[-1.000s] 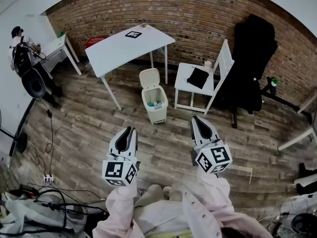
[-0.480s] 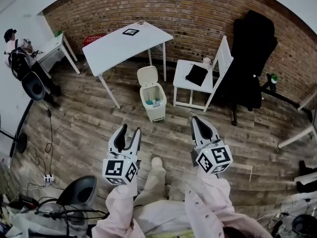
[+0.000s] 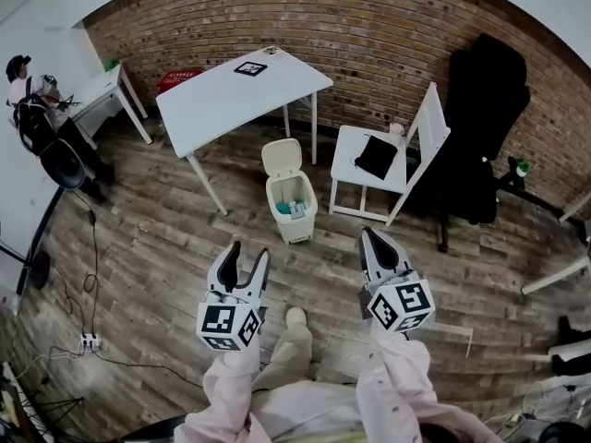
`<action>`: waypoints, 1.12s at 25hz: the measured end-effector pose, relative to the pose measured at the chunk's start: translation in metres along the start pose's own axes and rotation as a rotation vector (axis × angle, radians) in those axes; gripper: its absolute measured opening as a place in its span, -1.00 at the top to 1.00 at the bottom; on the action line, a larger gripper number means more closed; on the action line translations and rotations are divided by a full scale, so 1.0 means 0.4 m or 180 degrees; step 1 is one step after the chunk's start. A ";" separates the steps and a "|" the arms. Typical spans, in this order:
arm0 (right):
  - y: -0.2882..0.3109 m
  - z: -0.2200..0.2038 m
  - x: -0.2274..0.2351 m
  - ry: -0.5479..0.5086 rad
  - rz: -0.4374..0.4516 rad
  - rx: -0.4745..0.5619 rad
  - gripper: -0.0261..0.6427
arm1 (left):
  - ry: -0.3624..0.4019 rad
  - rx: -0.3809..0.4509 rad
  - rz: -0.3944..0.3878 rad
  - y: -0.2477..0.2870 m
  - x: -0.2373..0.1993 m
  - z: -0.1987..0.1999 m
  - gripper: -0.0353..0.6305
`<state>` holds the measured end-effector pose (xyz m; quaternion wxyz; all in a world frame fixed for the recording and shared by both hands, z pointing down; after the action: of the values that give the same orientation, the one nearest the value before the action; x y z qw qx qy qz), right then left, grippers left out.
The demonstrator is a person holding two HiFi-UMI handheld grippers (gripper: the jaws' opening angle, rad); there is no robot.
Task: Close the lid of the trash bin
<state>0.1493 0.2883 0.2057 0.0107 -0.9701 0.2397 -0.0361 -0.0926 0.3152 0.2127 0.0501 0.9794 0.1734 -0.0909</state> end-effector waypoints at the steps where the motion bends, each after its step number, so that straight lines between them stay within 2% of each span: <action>1: 0.023 -0.004 0.005 0.0005 0.0000 -0.0015 0.91 | -0.0012 -0.0010 0.0004 0.019 -0.014 0.000 0.21; 17: 0.366 -0.026 0.076 0.0012 -0.0071 -0.0168 0.91 | -0.0171 -0.0181 -0.0041 0.318 -0.237 0.031 0.21; 28: 0.456 -0.037 0.103 -0.0034 -0.0208 -0.0213 0.91 | -0.0230 -0.0229 -0.0183 0.425 -0.303 0.028 0.22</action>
<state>0.0996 0.1077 0.2160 -0.0216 -0.9774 0.2089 -0.0233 -0.1471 0.1147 0.2369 0.0888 0.9676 0.2028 -0.1214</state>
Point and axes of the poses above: the fingertips, and each gripper's own axes: y forward along the fingers, x to its right, z out of its top, the point moved 2 cm from there along -y, backward along the fingers, and after that the axes turned 6 degrees about -y, right-handed, at the moved point
